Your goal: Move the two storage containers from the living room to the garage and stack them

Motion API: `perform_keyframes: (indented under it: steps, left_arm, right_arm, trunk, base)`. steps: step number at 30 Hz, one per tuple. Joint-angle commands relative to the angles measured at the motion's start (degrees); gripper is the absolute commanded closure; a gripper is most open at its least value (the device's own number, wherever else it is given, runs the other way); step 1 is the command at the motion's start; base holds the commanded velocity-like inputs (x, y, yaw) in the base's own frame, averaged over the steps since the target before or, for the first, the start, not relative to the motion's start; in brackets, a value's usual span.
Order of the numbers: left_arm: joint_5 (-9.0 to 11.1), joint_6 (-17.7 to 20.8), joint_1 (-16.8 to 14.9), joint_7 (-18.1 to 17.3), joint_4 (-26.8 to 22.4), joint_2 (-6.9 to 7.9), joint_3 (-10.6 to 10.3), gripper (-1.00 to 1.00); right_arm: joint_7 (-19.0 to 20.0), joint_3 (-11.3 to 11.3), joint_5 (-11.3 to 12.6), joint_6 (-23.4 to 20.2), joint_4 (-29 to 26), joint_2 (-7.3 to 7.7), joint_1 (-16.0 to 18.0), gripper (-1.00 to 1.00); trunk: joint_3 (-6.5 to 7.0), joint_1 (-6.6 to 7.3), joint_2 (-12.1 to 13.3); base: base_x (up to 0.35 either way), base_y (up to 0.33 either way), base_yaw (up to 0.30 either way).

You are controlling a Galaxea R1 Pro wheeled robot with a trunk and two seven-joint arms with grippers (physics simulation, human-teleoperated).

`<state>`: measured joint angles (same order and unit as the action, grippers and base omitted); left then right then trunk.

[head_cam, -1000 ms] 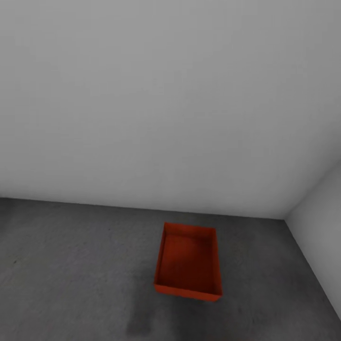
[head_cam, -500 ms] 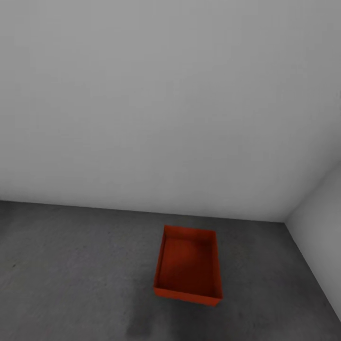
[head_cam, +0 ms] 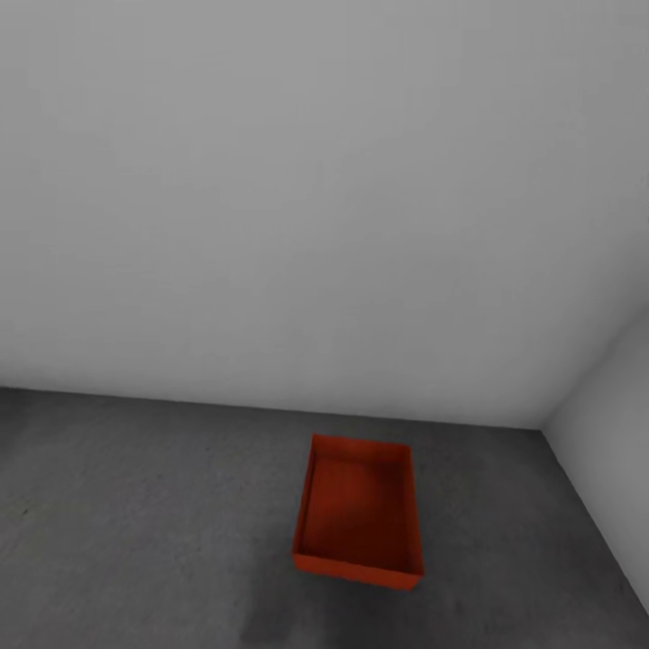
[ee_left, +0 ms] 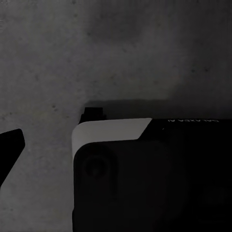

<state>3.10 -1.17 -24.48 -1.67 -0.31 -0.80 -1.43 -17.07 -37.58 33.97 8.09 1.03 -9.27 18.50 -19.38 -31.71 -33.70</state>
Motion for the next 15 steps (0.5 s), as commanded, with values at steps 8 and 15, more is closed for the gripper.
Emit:
perform_keyframes:
  steps: [8,15]
  left_arm:
    - [0.33,-0.12,-0.04,-0.17,0.05,0.0,-0.16,-1.0]
    - [0.33,-0.11,-0.04,-0.17,0.05,0.0,-0.16,-1.0]
  right_arm:
    - [-0.07,-0.47,0.57,0.25,0.11,-0.04,0.05,-1.0]
    - [-0.09,-0.47,0.57,0.25,0.11,-0.03,0.05,-1.0]
  trunk:
    - [0.63,-0.02,-0.06]
    - [1.25,-0.02,-0.06]
  base:
    - [0.0,0.0,0.0]
    - [0.0,0.0,0.0]
